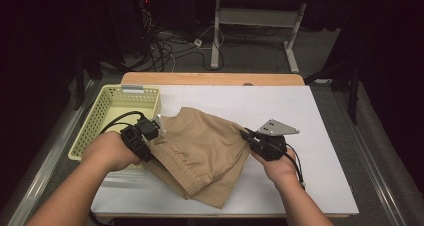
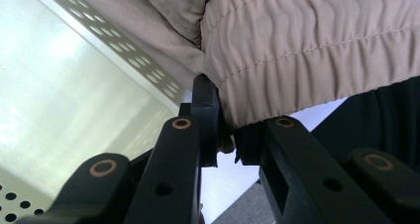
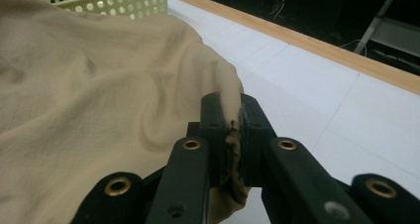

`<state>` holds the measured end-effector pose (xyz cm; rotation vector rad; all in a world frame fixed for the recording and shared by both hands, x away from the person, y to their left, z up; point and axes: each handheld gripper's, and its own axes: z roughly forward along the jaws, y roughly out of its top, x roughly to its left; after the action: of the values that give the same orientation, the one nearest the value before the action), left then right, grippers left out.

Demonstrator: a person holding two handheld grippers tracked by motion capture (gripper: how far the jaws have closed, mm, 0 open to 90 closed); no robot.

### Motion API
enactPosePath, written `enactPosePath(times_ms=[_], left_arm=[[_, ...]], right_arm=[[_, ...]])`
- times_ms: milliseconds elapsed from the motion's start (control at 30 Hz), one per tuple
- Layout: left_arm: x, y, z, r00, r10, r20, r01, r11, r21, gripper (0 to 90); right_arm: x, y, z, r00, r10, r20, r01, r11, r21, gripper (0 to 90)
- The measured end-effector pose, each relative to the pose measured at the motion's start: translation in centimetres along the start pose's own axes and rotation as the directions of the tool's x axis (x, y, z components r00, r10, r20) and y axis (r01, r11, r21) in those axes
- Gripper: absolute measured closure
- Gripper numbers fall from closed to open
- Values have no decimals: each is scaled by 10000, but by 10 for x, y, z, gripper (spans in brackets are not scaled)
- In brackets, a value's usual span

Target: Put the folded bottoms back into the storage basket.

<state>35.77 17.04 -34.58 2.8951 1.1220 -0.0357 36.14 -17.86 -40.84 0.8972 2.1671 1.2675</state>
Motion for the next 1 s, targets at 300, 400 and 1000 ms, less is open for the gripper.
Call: enactPosePath(times_ms=[300,400,1000], left_arm=[[-1,1,-4,10000,13,-35,-12,9999,142,801],[-1,1,-5,10000,32,-45,-32,9999,167,801],[-1,7,-27,9999,146,-76,-144,9996,254,801]], right_arm=[[1,3,-1,10000,-25,-3,25,10000,16,845],[1,3,-1,10000,-51,-9,51,10000,24,845],[-2,22,-12,9996,-259,126,262,9993,-248,845]])
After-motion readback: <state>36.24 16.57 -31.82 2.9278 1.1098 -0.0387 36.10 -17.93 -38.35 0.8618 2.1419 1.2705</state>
